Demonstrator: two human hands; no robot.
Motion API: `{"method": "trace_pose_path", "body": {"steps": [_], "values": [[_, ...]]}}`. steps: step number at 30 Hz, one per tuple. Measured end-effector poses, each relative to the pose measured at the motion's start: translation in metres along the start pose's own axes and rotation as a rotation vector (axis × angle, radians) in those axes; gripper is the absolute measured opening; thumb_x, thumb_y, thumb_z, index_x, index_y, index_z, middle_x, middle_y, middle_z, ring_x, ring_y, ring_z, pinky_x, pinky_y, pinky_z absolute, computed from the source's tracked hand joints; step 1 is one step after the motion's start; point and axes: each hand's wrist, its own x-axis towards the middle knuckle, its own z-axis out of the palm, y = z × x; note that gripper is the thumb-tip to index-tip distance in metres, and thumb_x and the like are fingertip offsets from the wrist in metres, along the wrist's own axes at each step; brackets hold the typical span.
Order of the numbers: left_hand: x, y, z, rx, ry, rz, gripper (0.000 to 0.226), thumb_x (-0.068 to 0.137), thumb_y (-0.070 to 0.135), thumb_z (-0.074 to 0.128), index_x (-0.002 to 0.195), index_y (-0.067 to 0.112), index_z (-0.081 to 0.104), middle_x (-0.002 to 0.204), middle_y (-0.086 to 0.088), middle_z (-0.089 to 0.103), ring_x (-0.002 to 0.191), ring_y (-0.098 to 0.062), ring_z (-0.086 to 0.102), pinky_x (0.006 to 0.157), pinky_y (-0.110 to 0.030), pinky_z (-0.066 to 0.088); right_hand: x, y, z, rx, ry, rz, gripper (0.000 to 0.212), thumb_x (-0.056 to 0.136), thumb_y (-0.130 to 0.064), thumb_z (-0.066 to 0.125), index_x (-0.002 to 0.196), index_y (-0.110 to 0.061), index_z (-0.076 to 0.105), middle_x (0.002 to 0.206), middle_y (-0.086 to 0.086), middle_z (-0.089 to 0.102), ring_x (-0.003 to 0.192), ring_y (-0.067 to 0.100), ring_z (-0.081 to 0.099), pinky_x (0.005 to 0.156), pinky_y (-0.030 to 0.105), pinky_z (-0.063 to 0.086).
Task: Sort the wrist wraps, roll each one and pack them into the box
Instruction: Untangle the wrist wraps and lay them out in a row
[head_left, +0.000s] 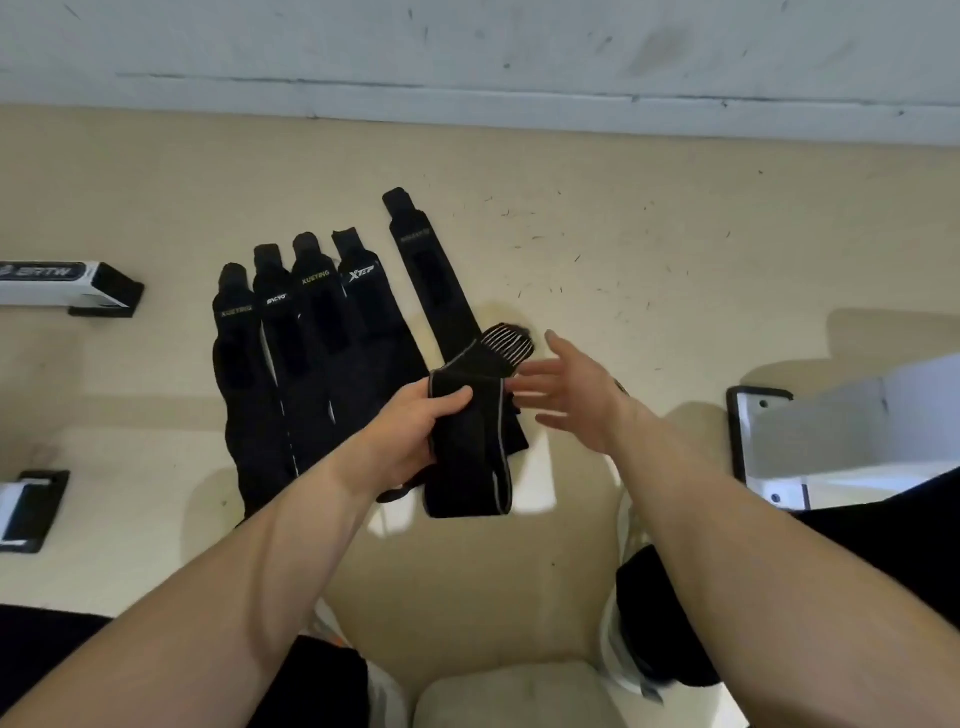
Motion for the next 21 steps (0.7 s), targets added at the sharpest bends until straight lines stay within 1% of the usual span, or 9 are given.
{"method": "trace_pose_path", "body": {"steps": [3,5,7,9,11,13,16,18,21], "values": [[0.004,0.011,-0.001,-0.089,0.116,0.019,0.029,0.105,0.008,0.055,0.131,0.000,0.064,0.120,-0.017,0.075,0.107,-0.029,0.075,0.086,-0.040,0.062,-0.008,0.021,0.020,-0.103,-0.306,0.058,0.064,0.097,-0.071,0.038,0.128,-0.023,0.068,0.122,0.000,0.074,0.119,0.023,0.066,0.103,0.040,0.047],[0.007,0.014,-0.004,-0.101,0.179,0.007,0.027,0.104,0.006,0.055,0.128,-0.001,0.066,0.120,-0.019,0.075,0.108,-0.032,0.074,0.088,-0.042,0.061,-0.010,0.026,0.029,-0.100,-0.349,0.037,0.050,0.097,-0.062,0.051,0.128,-0.025,0.067,0.122,-0.001,0.074,0.118,0.021,0.067,0.104,0.042,0.050],[0.007,0.015,-0.007,-0.111,0.198,-0.027,0.028,0.105,0.007,0.054,0.127,-0.004,0.066,0.118,-0.021,0.075,0.108,-0.033,0.075,0.089,-0.042,0.061,-0.010,0.025,0.034,-0.132,-0.263,-0.005,0.035,0.099,-0.042,0.061,0.122,-0.017,0.070,0.119,0.006,0.075,0.113,0.023,0.069,0.103,0.049,0.053],[0.007,0.016,-0.006,-0.100,0.215,-0.059,0.031,0.105,0.015,0.056,0.127,-0.004,0.066,0.117,-0.020,0.075,0.107,-0.032,0.075,0.086,-0.040,0.061,-0.009,0.020,0.036,-0.164,-0.149,-0.062,0.024,0.100,-0.028,0.062,0.116,-0.013,0.072,0.117,0.011,0.074,0.109,0.027,0.070,0.097,0.051,0.057],[0.007,0.016,0.000,0.018,0.309,-0.053,0.036,0.103,0.029,0.062,0.123,0.000,0.067,0.111,-0.015,0.077,0.100,-0.029,0.076,0.078,-0.036,0.061,-0.011,0.014,0.038,-0.133,-0.101,-0.113,0.020,0.100,-0.022,0.061,0.114,-0.014,0.072,0.115,0.012,0.074,0.108,0.029,0.070,0.093,0.050,0.059],[0.005,0.015,0.006,0.176,0.424,0.001,0.047,0.100,0.045,0.065,0.128,0.007,0.060,0.113,-0.009,0.074,0.097,-0.025,0.075,0.072,-0.033,0.060,-0.015,0.009,0.041,-0.132,-0.072,-0.158,0.019,0.099,-0.021,0.061,0.112,-0.016,0.074,0.111,0.010,0.076,0.104,0.028,0.072,0.091,0.048,0.060],[-0.004,0.015,0.013,0.388,0.440,0.135,0.045,0.099,0.057,0.059,0.128,0.023,0.059,0.118,-0.001,0.069,0.101,-0.020,0.071,0.077,-0.036,0.062,-0.023,0.007,0.047,-0.104,-0.040,-0.215,0.018,0.101,-0.017,0.059,0.110,-0.014,0.074,0.107,0.012,0.077,0.098,0.027,0.075,0.087,0.046,0.062],[-0.013,0.013,0.017,0.461,0.425,0.239,0.037,0.098,0.052,0.063,0.122,0.025,0.065,0.113,0.001,0.072,0.100,-0.018,0.072,0.082,-0.042,0.064,-0.028,0.006,0.050,-0.073,-0.026,-0.252,0.017,0.101,-0.016,0.060,0.108,-0.014,0.075,0.104,0.011,0.077,0.096,0.026,0.076,0.086,0.045,0.062],[-0.020,0.008,0.015,0.507,0.468,0.339,0.026,0.098,0.034,0.070,0.122,0.026,0.072,0.108,0.004,0.073,0.099,-0.016,0.072,0.082,-0.039,0.064,-0.033,0.004,0.052,-0.075,0.036,-0.295,0.013,0.097,-0.017,0.066,0.110,-0.015,0.071,0.103,0.010,0.076,0.093,0.026,0.075,0.079,0.037,0.063]]}}
